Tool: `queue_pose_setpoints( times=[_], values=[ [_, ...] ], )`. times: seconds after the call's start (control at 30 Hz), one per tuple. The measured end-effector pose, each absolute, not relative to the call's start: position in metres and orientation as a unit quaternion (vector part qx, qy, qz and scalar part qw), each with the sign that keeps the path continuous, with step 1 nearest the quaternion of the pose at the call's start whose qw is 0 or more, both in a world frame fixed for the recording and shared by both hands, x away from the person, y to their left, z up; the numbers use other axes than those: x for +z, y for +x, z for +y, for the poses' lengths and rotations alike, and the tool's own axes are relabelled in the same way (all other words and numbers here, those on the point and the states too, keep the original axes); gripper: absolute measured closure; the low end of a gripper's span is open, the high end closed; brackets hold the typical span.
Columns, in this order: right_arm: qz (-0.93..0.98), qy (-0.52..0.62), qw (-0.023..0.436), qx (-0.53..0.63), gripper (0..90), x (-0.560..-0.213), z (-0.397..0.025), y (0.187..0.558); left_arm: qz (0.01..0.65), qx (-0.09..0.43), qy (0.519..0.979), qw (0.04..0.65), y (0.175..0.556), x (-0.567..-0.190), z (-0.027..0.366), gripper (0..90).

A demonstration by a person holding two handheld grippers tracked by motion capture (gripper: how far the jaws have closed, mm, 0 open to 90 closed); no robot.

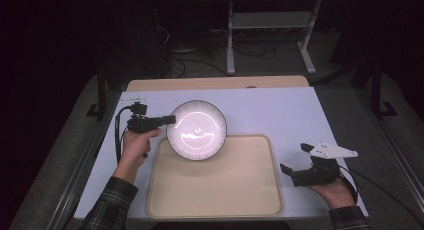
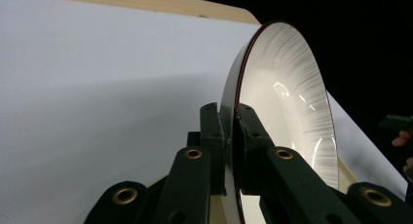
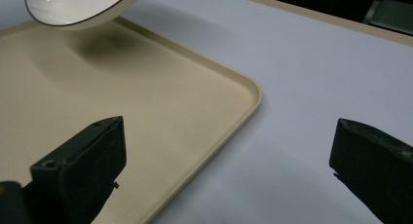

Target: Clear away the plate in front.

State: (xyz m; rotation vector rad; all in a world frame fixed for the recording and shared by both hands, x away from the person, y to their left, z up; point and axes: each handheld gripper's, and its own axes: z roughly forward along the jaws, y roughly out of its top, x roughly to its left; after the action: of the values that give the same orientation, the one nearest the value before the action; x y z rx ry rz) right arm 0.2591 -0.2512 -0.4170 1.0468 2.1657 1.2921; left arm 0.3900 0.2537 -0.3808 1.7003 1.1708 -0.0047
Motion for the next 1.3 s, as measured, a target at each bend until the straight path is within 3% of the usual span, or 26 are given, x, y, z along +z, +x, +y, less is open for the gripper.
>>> queue_pose_setpoints(
  times=[1.0, 1.3],
  values=[
    [0.784, 0.371, 0.205, 0.454, 0.0, -0.419, -0.25, 0.259, 0.467, -0.075, 0.751, 0.461, 0.357, -0.42, 0.227, 84.4],
    [0.786, 0.369, 0.205, 0.452, 0.0, -0.419, -0.25, 0.259, 0.453, -0.049, 0.766, 0.453, 0.357, -0.421, 0.225, 85.1]
  ],
)
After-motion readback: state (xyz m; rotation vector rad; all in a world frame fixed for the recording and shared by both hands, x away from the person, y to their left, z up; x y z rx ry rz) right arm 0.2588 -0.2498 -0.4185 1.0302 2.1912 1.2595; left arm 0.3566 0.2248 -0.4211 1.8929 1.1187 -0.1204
